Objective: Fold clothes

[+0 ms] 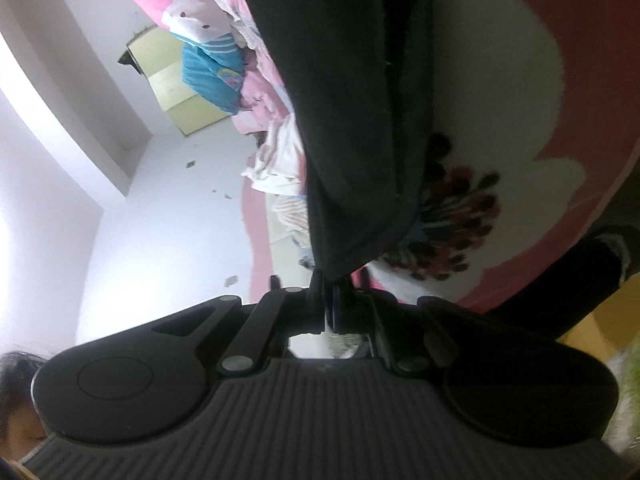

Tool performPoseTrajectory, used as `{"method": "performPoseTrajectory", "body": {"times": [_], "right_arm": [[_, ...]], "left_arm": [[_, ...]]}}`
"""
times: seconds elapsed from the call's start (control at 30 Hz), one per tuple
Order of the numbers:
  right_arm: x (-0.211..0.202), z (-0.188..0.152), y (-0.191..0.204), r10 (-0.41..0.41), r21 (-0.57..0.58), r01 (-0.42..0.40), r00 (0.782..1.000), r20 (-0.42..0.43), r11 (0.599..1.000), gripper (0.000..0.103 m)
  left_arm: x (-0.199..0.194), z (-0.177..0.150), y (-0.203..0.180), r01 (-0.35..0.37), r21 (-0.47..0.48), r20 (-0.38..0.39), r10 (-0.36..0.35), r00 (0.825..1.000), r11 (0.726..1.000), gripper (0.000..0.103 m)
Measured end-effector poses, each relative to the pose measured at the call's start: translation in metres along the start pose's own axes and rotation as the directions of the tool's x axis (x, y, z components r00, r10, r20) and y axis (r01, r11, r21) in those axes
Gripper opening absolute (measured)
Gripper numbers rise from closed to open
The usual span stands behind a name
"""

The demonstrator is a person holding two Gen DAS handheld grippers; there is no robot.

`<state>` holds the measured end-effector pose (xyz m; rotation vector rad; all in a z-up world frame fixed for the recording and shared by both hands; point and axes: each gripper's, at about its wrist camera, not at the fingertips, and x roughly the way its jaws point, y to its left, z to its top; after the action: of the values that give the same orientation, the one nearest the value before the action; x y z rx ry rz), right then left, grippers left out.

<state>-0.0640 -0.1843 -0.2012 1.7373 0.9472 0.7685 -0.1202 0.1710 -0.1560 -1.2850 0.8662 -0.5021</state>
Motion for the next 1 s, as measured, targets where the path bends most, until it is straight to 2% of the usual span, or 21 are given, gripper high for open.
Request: {"method": "performPoseTrajectory", "body": {"times": [0.23,0.33,0.43,0.5,0.57,0.83,0.93,1.0], "right_arm": [[0.009,0.001,0.012,-0.012,-0.023,0.011,0.999,-0.032,1.0,0.006],[0.017,0.002,0.013,-0.005,0.005,0.006,0.999,-0.045,1.0,0.009],[0.022,0.003,0.014,0.004,0.023,-0.003,0.998,-0.06,1.0,0.014],[0.025,0.004,0.015,0.007,0.031,-0.006,0.998,-0.063,1.0,0.022],[0.025,0.002,0.015,0.014,0.043,-0.012,0.998,-0.061,0.999,0.023],[0.035,0.01,0.015,0.0,0.062,0.003,0.999,-0.049,0.998,0.023],[0.039,0.013,0.015,0.004,0.083,0.0,0.999,-0.048,0.997,0.017],[0.041,0.014,0.016,0.013,0.091,-0.008,0.998,-0.057,0.996,0.008]], "left_arm": [[-0.008,-0.002,-0.001,0.012,0.002,0.006,-0.012,1.0,1.0,0.048],[-0.007,-0.003,-0.001,0.017,0.001,0.004,-0.017,1.0,1.0,0.048],[-0.007,-0.004,-0.001,0.021,-0.002,0.006,-0.021,1.0,1.0,0.048],[-0.008,-0.004,-0.002,0.024,-0.001,0.009,-0.024,1.0,1.0,0.048],[-0.009,-0.004,-0.003,0.026,0.001,0.012,-0.026,1.0,1.0,0.048],[-0.014,-0.004,-0.002,0.019,0.013,0.021,-0.019,1.0,1.0,0.048],[-0.02,-0.004,-0.002,0.023,0.019,0.03,-0.024,0.999,1.0,0.048],[-0.027,-0.003,0.0,0.03,0.019,0.045,-0.03,0.999,0.999,0.049]]}}
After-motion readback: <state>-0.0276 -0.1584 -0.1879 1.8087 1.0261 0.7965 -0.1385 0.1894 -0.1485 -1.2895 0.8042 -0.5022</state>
